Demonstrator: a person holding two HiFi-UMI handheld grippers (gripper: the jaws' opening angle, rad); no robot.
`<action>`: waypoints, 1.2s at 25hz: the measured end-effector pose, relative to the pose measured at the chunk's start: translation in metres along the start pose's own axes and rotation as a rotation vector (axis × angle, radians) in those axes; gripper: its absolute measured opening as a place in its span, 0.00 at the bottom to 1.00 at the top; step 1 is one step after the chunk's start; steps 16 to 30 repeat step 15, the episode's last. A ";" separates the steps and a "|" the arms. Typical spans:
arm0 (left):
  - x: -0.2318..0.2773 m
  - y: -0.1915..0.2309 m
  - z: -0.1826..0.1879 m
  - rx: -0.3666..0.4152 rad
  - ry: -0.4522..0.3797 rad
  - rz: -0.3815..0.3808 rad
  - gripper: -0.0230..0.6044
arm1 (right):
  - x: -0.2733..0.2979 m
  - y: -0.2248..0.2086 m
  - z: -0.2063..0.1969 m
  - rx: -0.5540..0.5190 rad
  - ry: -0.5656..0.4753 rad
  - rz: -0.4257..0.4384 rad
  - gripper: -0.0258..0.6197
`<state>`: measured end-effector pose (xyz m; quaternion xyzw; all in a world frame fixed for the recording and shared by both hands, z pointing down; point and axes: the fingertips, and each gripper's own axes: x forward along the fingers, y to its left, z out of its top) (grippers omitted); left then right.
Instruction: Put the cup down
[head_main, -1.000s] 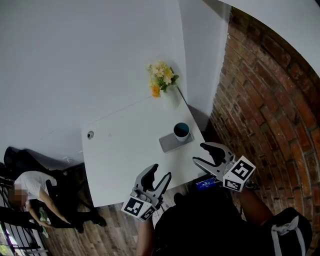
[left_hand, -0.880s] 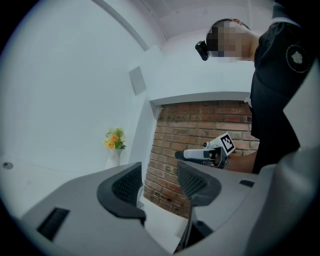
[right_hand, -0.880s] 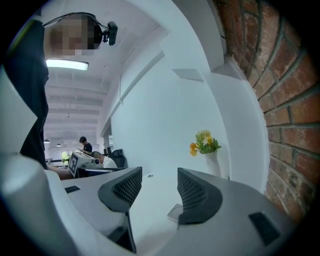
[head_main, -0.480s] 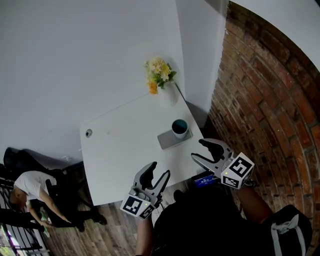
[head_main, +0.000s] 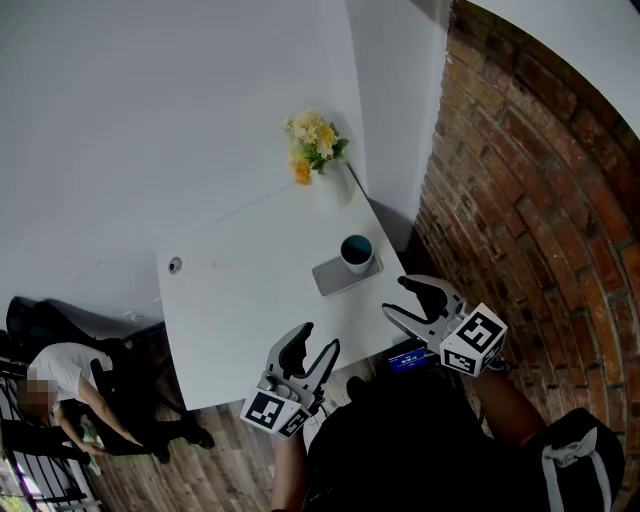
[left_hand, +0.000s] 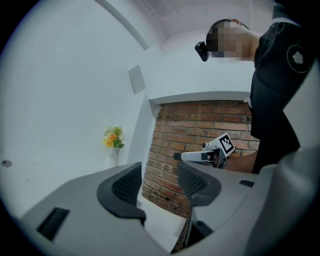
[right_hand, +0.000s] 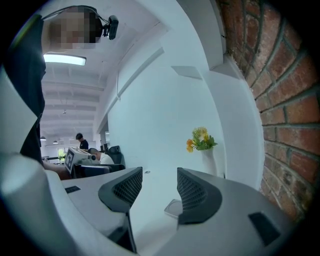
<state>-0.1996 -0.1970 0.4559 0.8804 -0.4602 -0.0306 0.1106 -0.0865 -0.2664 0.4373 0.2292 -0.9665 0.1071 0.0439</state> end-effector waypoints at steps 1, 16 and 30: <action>0.000 0.000 0.000 0.000 0.001 0.000 0.40 | 0.000 -0.001 -0.001 0.003 0.000 -0.002 0.39; -0.001 -0.006 -0.001 0.004 0.003 -0.002 0.40 | -0.005 0.001 -0.002 0.005 0.009 -0.002 0.39; -0.001 -0.006 -0.001 0.004 0.003 -0.002 0.40 | -0.005 0.001 -0.002 0.005 0.009 -0.002 0.39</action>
